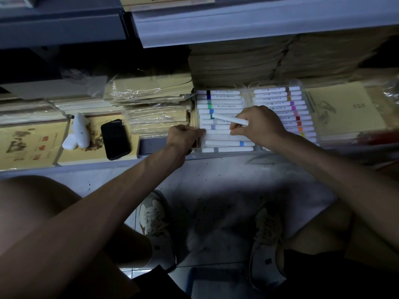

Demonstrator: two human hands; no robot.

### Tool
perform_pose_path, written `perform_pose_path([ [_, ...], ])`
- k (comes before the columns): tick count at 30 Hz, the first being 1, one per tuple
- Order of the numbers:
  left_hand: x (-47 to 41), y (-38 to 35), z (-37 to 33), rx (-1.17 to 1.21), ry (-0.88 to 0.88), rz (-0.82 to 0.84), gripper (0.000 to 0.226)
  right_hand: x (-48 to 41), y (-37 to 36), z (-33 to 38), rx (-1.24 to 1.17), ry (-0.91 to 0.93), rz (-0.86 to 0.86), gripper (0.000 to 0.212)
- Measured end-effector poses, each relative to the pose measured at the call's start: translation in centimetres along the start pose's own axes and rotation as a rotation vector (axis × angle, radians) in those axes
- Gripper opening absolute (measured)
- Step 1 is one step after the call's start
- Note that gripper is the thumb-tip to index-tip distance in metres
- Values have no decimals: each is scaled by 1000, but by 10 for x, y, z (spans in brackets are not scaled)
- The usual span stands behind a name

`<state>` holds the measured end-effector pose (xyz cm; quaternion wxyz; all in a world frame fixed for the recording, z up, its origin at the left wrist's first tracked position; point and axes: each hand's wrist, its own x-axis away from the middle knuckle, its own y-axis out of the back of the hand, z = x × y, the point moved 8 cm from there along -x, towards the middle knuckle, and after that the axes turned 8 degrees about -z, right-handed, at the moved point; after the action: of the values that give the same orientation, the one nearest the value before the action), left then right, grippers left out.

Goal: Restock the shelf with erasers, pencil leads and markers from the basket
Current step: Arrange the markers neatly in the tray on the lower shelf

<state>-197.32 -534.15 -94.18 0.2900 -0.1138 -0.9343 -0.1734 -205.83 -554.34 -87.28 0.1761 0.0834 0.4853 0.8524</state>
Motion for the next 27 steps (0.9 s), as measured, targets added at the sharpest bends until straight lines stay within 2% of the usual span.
perform_pose_path([
  [4, 4, 3, -1, 22, 9, -2, 16, 2, -2, 2, 199, 133, 78, 19],
  [6, 5, 4, -1, 41, 24, -4, 11, 2, -1, 2, 193, 148, 74, 20],
  [10, 7, 6, -1, 71, 60, -10, 20, 2, 1, 5, 133, 172, 54, 25],
  [18, 3, 2, -2, 24, 14, 29, 28, 0, -3, 6, 79, 99, 3, 18],
  [24, 9, 2, -6, 64, -8, 10, 25, -2, -4, 2, 55, 24, -11, 15],
  [27, 10, 1, -8, 52, -54, -6, 33, -3, -5, 0, 55, 7, -6, 14],
])
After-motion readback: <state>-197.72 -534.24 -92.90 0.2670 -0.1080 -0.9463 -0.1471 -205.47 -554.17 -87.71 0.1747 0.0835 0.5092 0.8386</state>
